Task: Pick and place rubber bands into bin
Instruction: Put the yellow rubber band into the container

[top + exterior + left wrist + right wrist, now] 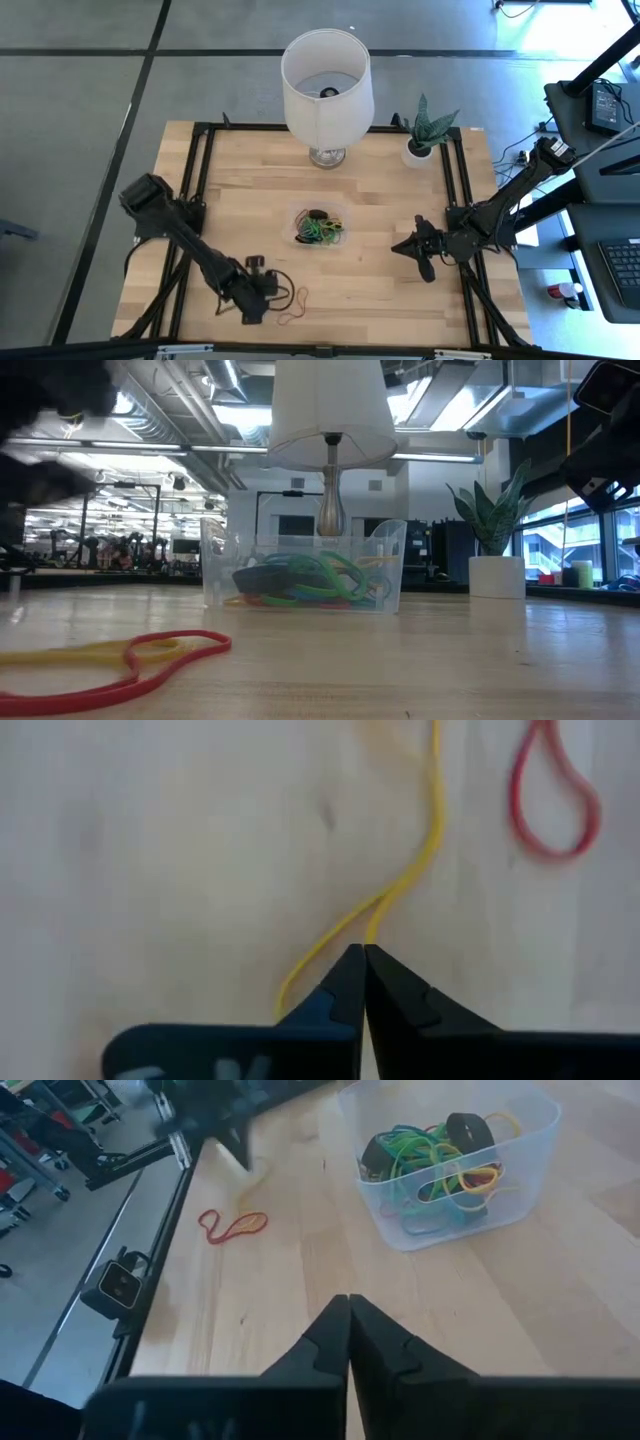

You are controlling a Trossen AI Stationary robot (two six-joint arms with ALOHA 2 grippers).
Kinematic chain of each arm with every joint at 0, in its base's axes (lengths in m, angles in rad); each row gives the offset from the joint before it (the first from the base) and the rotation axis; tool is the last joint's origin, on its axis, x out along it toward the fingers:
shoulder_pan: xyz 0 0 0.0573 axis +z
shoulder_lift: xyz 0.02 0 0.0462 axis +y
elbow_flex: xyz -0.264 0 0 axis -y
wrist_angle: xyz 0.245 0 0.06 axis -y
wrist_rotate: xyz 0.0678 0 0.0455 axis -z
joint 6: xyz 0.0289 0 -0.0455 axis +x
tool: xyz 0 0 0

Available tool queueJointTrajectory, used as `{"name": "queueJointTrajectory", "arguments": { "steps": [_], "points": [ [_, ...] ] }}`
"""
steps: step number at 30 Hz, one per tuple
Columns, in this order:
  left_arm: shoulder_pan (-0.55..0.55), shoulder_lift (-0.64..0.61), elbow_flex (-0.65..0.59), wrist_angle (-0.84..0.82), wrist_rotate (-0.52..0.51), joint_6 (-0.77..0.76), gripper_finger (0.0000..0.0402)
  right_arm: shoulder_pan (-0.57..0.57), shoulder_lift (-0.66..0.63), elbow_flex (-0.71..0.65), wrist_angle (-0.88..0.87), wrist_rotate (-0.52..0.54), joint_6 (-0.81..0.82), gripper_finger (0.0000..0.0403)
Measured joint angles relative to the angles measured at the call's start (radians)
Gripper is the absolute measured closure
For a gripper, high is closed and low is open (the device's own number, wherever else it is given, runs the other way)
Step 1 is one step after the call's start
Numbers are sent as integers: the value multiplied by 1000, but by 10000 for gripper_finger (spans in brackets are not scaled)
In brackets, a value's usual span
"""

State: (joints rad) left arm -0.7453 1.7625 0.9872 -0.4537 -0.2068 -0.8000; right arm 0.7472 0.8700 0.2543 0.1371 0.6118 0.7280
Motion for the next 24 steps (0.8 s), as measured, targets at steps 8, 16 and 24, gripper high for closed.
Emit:
{"name": "queueJointTrajectory", "arguments": {
  "steps": [8,16,24],
  "points": [
    [49,-267,122,-199,-234,111,400,-21,4,0,0,68,-1,392],
    [221,-379,201,-194,-298,437,400,-62,17,0,3,68,1,391],
    [506,-317,211,-92,-113,635,400,-78,26,0,2,68,41,391]
  ]
}}
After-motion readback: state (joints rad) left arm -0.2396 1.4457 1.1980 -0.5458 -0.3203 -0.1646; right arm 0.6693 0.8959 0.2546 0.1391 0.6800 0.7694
